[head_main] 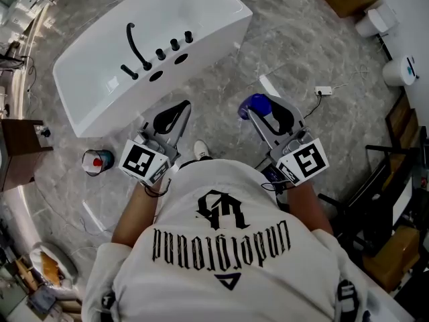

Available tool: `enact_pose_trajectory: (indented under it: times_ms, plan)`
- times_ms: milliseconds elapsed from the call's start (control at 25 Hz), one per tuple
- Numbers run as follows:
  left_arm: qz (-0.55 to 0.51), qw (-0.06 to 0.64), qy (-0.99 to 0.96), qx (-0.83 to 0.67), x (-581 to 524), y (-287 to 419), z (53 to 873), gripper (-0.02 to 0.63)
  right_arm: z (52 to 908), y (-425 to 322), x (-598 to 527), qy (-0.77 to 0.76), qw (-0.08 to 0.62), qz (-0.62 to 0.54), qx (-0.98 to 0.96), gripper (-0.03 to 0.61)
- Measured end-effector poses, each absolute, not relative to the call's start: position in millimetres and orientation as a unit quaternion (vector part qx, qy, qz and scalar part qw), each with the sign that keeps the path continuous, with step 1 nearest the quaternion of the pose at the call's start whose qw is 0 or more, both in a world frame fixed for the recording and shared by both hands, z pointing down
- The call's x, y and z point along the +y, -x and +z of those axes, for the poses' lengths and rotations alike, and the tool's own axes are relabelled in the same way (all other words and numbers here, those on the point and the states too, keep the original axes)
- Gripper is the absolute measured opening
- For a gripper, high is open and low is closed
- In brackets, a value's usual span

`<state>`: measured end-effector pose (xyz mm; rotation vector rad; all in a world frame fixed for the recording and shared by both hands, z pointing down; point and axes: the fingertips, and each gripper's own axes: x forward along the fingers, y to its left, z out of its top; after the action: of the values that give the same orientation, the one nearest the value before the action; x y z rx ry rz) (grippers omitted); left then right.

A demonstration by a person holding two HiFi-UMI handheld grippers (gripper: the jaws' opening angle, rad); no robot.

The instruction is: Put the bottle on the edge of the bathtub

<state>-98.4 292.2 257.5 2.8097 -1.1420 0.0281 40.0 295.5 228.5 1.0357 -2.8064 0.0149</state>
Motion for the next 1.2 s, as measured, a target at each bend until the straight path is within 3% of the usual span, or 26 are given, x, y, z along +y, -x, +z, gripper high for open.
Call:
enact_pose_trajectory:
  times_ms: [640,1200]
  plan:
    - [0.016,0.069,-0.927,-0.368,239,154,274,0.015,236,13,240,-0.354,0.087,0.008,-0.931,0.153]
    - [0.032,0.067,-0.917,-0.393,173,144,277,0.015,242,-5,164,-0.338,0.086,0.009,-0.937,0.153]
